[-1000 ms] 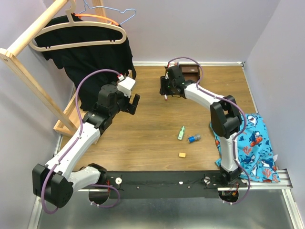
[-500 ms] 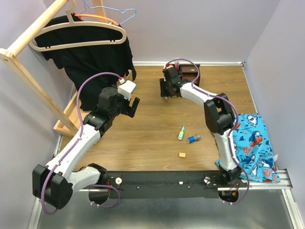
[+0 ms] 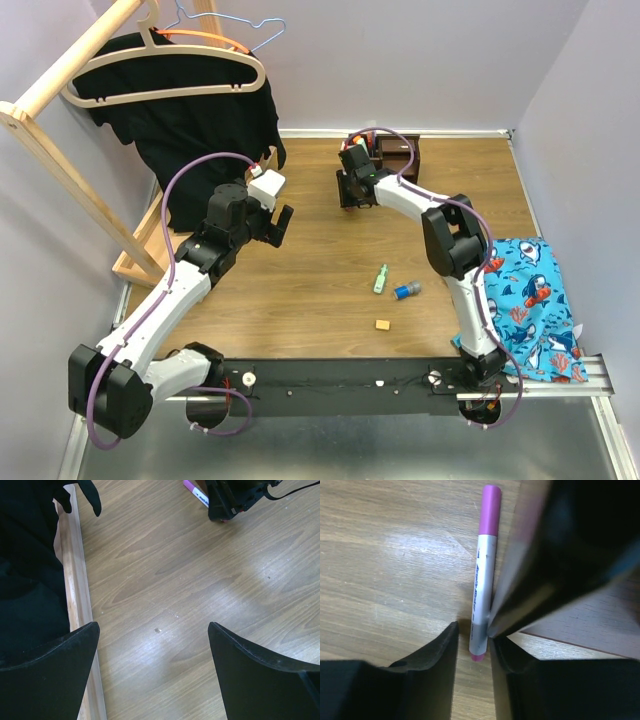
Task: Sort the stationery into containers
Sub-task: Move the pen to the center of the board, then pick up the pen from the center of the board.
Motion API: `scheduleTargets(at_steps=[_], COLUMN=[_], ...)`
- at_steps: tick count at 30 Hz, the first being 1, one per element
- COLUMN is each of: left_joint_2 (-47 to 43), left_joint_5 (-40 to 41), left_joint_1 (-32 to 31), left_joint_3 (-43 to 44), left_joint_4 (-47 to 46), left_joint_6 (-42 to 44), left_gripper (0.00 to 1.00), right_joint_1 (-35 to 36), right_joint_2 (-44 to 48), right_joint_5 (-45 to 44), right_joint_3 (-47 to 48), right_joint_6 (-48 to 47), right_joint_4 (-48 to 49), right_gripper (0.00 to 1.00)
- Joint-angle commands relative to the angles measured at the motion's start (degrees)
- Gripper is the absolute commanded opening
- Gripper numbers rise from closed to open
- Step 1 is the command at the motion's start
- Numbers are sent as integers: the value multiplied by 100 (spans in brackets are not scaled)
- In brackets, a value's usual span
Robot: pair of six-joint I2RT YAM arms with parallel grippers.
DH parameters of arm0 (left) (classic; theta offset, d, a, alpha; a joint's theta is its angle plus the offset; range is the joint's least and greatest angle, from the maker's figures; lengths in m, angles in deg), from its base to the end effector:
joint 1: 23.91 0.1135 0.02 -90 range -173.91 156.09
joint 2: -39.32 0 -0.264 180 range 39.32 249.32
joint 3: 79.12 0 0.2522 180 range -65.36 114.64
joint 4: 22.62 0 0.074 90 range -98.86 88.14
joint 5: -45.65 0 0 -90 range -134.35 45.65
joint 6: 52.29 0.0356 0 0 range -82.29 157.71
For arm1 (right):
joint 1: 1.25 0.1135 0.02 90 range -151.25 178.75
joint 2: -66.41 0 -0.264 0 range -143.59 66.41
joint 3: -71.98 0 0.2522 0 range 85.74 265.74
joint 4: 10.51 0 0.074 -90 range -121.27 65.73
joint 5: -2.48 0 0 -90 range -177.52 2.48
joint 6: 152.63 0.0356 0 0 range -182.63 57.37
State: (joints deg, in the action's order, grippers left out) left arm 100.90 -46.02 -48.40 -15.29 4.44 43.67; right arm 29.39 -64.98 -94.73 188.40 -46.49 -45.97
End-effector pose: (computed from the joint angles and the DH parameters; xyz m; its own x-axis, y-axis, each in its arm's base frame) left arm 0.2233 -0.1028 0.3096 -0.3343 0.2663 -0.9041 0.4757 0.8758 0.0821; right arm 0.4392 0.2550 0.1621 -0.7585 -0.1288 -0.6388 -0.2352 0.9683 0.0841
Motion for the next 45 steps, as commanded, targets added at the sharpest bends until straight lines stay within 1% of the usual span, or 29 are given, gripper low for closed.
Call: scheduleTargets(at_steps=[1,5,6,7,9,13,14,18,23,25,26,29,30,34,37,45], left_joint_2=[-111,-103,-103,-120,-146,-243,-261,-349,-401,-393,-393,-375,-375,-331,-296,-270], left_joint_5=[123,123,123,123,123,106,97,114,79,53,36,0,0,-8,-35,-26], left_joint_1=[6,6,6,6,6,-12,-12,-29,-38,-38,-38,-38,-38,-38,-38,-38], left_joint_3=[-84,-102,-102,-111,-155,-216,-251,-322,-339,-331,-322,-278,-269,-216,-190,-190], left_joint_4=[-100,-143,-152,-152,-187,-187,-187,-196,-179,-214,-205,-214,-188,-196,-196,-187], left_joint_6=[-7,-24,-24,-42,-42,-51,-33,20,28,20,28,20,28,46,37,46], left_gripper=[99,99,99,99,99,99,99,99,99,99,99,99,99,99,99,99], right_joint_1=[13,13,22,13,22,39,48,66,110,118,127,127,118,118,118,118], right_joint_2=[-97,227,324,542,763,1361,1614,2212,2706,2838,2873,2961,2970,2909,2777,2321], right_joint_5=[-132,-36,-1,78,149,473,526,632,685,869,870,808,817,870,765,852], right_joint_3=[-157,-579,-684,-946,-1228,-1993,-2343,-3196,-3708,-3857,-3893,-3902,-3858,-3560,-3357,-2935], right_joint_6=[-50,-50,-102,-137,-234,-445,-489,-726,-858,-884,-893,-963,-999,-1113,-1175,-1394], right_joint_4=[-116,-160,-177,-177,-221,-327,-335,-213,-300,-344,-336,-152,-81,25,139,288], right_gripper=[30,27,22,20,18,18,18,18,18,18,20,33,41,52,56,57])
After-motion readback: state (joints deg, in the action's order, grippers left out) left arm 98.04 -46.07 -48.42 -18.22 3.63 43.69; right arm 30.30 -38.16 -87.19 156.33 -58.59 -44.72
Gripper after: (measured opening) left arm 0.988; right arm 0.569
